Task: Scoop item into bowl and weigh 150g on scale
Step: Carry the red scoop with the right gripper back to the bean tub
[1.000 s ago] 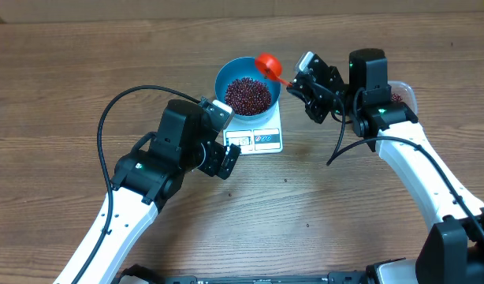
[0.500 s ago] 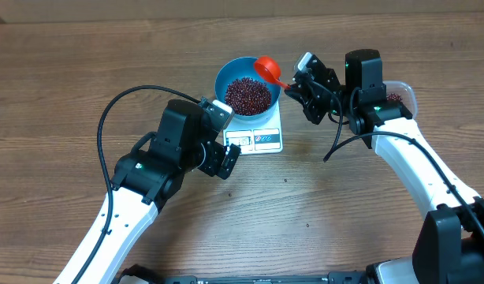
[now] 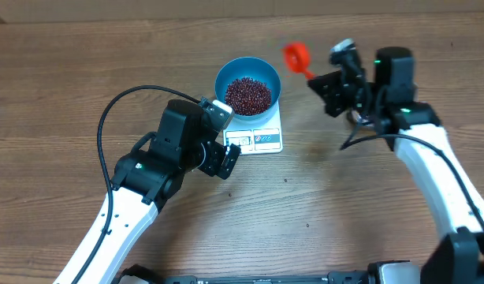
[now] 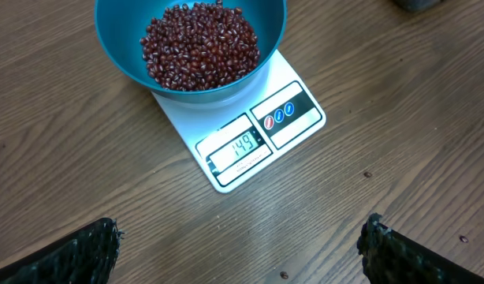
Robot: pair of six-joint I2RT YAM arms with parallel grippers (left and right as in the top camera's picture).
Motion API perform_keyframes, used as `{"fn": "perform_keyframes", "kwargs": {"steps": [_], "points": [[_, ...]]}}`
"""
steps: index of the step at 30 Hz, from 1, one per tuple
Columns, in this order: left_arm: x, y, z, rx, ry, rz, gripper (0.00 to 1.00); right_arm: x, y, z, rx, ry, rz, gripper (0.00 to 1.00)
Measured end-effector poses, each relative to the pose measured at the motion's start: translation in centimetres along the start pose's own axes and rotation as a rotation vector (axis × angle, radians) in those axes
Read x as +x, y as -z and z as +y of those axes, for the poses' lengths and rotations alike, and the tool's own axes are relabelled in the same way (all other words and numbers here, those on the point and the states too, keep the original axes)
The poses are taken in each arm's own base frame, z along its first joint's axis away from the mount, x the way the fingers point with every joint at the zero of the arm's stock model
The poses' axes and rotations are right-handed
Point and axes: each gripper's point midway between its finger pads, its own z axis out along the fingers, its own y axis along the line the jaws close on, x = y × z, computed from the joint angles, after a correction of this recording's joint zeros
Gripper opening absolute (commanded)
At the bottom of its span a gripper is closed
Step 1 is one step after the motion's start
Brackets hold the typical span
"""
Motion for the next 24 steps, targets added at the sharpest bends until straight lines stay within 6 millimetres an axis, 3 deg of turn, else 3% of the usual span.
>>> {"fn": "perform_keyframes", "kwargs": {"steps": [3,5,11,24], "points": [[0.0,0.0,0.0,0.000,0.000,0.000,1.00,-0.3,3.5,-1.9,0.068,-0.119,-0.020,0.04],[0.0,0.0,0.0,0.000,0.000,0.000,1.00,0.6,5.8,-3.6,0.121,-0.219,-0.006,0.04],[0.0,0.0,0.0,0.000,0.000,0.000,1.00,3.6,9.2,-7.2,0.217,-0.403,0.035,0.04],[0.0,0.0,0.0,0.000,0.000,0.000,1.00,4.7,10.1,-7.9,0.238,-0.459,0.055,0.04]]}}
